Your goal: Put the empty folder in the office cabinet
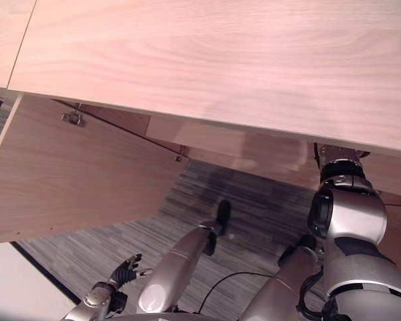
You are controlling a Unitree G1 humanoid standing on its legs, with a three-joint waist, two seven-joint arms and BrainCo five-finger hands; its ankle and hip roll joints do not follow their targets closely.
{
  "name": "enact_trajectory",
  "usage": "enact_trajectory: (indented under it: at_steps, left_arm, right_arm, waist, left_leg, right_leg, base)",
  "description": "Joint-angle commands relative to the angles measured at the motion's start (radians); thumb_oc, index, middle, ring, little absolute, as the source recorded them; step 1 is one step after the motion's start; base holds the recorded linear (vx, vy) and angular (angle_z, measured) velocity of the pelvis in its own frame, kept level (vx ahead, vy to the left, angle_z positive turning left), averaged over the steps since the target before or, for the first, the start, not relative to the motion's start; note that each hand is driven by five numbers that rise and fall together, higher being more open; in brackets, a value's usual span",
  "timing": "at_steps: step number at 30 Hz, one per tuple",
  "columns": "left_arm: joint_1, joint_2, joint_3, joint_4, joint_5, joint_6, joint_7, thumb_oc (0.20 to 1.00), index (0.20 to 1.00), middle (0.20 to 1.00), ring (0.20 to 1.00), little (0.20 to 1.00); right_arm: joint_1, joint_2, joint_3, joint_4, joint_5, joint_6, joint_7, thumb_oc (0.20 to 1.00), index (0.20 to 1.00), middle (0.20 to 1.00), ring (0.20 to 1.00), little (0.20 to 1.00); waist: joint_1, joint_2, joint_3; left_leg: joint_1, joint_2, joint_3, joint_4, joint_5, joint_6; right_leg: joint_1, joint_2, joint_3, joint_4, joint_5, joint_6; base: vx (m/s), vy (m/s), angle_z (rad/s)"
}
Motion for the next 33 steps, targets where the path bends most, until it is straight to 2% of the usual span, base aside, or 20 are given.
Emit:
enact_trajectory:
  at_steps: [1, 4, 10, 15, 16, 18, 19, 20, 21, 26, 30, 33]
  left_arm:
    - [-0.034, 0.024, -0.003, 0.054, -0.018, -0.002, 0.029, 1.0, 1.0, 1.0, 1.0, 1.0]
    - [-0.051, 0.022, -0.016, 0.058, -0.014, 0.002, 0.04, 1.0, 1.0, 1.0, 1.0, 1.0]
    - [-0.116, -0.018, -0.029, 0.131, -0.001, -0.005, 0.108, 1.0, 1.0, 1.0, 1.0, 1.0]
    - [-0.148, -0.062, -0.034, 0.157, -0.028, -0.014, 0.137, 1.0, 1.0, 1.0, 1.0, 1.0]
    - [-0.146, -0.062, -0.035, 0.158, -0.028, -0.015, 0.138, 1.0, 1.0, 1.0, 1.0, 1.0]
    - [-0.154, -0.078, -0.034, 0.169, -0.036, -0.013, 0.149, 1.0, 1.0, 1.0, 1.0, 1.0]
    - [-0.156, -0.081, -0.032, 0.17, -0.039, -0.015, 0.151, 1.0, 1.0, 1.0, 1.0, 1.0]
    - [-0.156, -0.081, -0.032, 0.171, -0.039, -0.015, 0.152, 1.0, 1.0, 1.0, 1.0, 1.0]
    - [-0.161, -0.091, -0.029, 0.167, -0.051, -0.016, 0.159, 1.0, 1.0, 1.0, 1.0, 1.0]
    - [-0.174, -0.107, -0.027, 0.166, -0.072, -0.017, 0.164, 1.0, 1.0, 1.0, 1.0, 1.0]
    - [-0.185, -0.107, -0.022, 0.169, -0.089, -0.017, 0.169, 1.0, 1.0, 1.0, 1.0, 1.0]
    - [-0.188, -0.104, -0.026, 0.17, -0.088, -0.015, 0.17, 1.0, 1.0, 1.0, 1.0, 1.0]
  right_arm:
    - [0.005, -0.103, 0.015, 0.108, -0.071, 0.085, -0.078, 1.0, 1.0, 1.0, 1.0, 1.0]
    - [-0.003, -0.118, 0.024, 0.18, -0.111, 0.156, -0.113, 1.0, 1.0, 1.0, 1.0, 1.0]
    - [0.009, -0.038, 0.069, 0.259, -0.208, 0.247, -0.219, 1.0, 1.0, 1.0, 1.0, 1.0]
    - [0.076, 0.043, 0.052, 0.273, -0.246, 0.245, -0.289, 1.0, 1.0, 1.0, 1.0, 1.0]
    - [0.079, 0.046, 0.051, 0.269, -0.247, 0.245, -0.292, 1.0, 1.0, 1.0, 1.0, 1.0]
    - [0.118, 0.092, 0.035, 0.267, -0.268, 0.247, -0.316, 1.0, 1.0, 1.0, 1.0, 1.0]
    - [0.128, 0.108, 0.031, 0.26, -0.277, 0.245, -0.325, 1.0, 1.0, 1.0, 1.0, 1.0]
    - [0.129, 0.11, 0.03, 0.257, -0.278, 0.245, -0.327, 1.0, 1.0, 1.0, 1.0, 1.0]
    - [0.156, 0.148, 0.023, 0.247, -0.286, 0.24, -0.338, 1.0, 1.0, 1.0, 1.0, 1.0]
    - [0.193, 0.227, 0.009, 0.226, -0.296, 0.225, -0.359, 1.0, 1.0, 1.0, 1.0, 1.0]
    - [0.171, 0.248, 0.01, 0.219, -0.272, 0.218, -0.346, 1.0, 1.0, 1.0, 1.0, 1.0]
    - [0.132, 0.234, 0.018, 0.216, -0.265, 0.221, -0.335, 1.0, 1.0, 1.0, 1.0, 1.0]
  waist:
    - [0.003, 0.011, 0.006]
    - [-0.003, 0.004, 0.007]
    - [-0.024, -0.03, 0.007]
    - [-0.041, -0.041, 0.005]
    - [-0.041, -0.04, 0.011]
    - [-0.05, -0.047, 0.002]
    - [-0.051, -0.048, 0.007]
    - [-0.052, -0.05, 0.001]
    - [-0.055, -0.053, 0.004]
    - [-0.058, -0.061, -0.006]
    - [-0.057, -0.064, -0.012]
    - [-0.053, -0.064, -0.015]
  left_leg:
    - [0.073, 0.084, -0.033, 0.073, -0.225, -0.062]
    - [0.082, 0.087, -0.035, 0.067, -0.227, -0.064]
    - [0.103, 0.096, -0.033, 0.058, -0.227, -0.066]
    - [0.136, 0.101, -0.038, 0.024, -0.213, -0.066]
    - [0.131, 0.101, -0.033, 0.021, -0.191, -0.064]
    - [0.158, 0.104, -0.041, 0.01, -0.212, -0.066]
    - [0.155, 0.104, -0.038, 0.003, -0.186, -0.064]
    - [0.166, 0.105, -0.043, 0.004, -0.21, -0.066]
    - [0.171, 0.108, -0.04, -0.015, -0.181, -0.063]
    - [0.195, 0.115, -0.043, -0.057, -0.165, -0.068]
    - [0.195, 0.115, -0.042, -0.067, -0.157, -0.069]
    - [0.197, 0.113, -0.042, -0.08, -0.149, -0.071]
  right_leg:
    - [0.064, 0.044, 0.014, -0.041, -0.031, 0.034]
    - [0.073, 0.046, 0.012, -0.044, -0.036, 0.03]
    - [0.086, 0.053, 0.007, -0.042, -0.036, 0.023]
    - [0.125, 0.066, -0.004, -0.077, -0.025, 0.021]
    - [0.121, 0.064, -0.014, -0.084, -0.001, 0.015]
    - [0.149, 0.07, -0.01, -0.093, -0.021, 0.022]
    - [0.148, 0.069, -0.022, -0.107, 0.009, 0.016]
    - [0.158, 0.072, -0.014, -0.102, -0.017, 0.023]
    - [0.164, 0.074, -0.028, -0.123, 0.013, 0.017]
    - [0.19, 0.081, -0.043, -0.158, 0.024, 0.022]
    - [0.188, 0.082, -0.043, -0.165, 0.033, 0.023]
    - [0.184, 0.081, -0.043, -0.167, 0.037, 0.025]
  base:
    - [0.0, 0.0, 0.0]
    - [0.05, -0.021, -0.03]
    - [0.02, -0.013, -0.05]
    - [-0.01, 0.004, -0.01]
    - [0.03, 0.007, -0.1]
    - [0.03, 0.019, -0.13]
    - [0.0, 0.0, 0.0]
    - [-0.08, 0.031, -0.05]
    - [0.02, 0.001, -0.09]
    - [0.0, 0.006, -0.06]
    - [0.0, -0.002, -0.05]
    - [0.0, 0.0, 0.0]
